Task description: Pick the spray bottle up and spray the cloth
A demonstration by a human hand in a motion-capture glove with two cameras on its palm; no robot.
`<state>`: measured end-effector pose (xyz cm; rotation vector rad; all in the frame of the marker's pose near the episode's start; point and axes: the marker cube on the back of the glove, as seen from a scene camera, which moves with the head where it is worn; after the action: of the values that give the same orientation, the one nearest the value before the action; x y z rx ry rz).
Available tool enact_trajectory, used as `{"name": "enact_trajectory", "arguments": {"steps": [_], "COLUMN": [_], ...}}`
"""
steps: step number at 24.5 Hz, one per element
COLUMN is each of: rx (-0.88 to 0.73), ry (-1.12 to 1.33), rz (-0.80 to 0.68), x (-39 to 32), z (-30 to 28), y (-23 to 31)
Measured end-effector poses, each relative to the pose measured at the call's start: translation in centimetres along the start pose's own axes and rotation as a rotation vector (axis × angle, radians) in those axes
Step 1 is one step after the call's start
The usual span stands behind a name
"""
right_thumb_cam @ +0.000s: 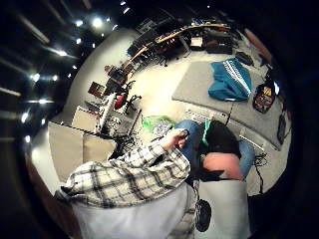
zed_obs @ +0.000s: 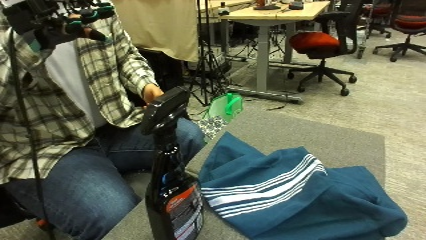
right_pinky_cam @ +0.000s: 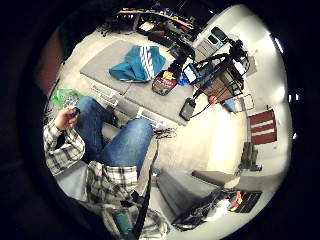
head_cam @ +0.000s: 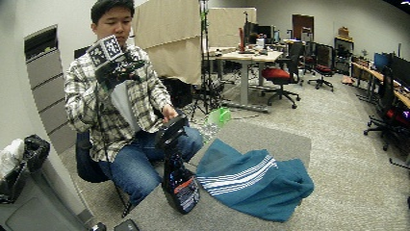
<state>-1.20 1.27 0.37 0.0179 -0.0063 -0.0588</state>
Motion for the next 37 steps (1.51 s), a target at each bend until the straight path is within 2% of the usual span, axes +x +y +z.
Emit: {"name": "enact_trajectory", "arguments": {"steps": [11,19,30,37], "rx": [-0.041,-0.021,0.010,-0.100], "ry": [0.004,0.054,0.019,-0.164], "rz": [-0.019,0.009,0.215,0.317], "x": [-0.5,2.1,12.9,19.8], "z": [0.7,1.7,4.2,6.2], "y": [0.0,-1.4,-5.2,-7.5]}}
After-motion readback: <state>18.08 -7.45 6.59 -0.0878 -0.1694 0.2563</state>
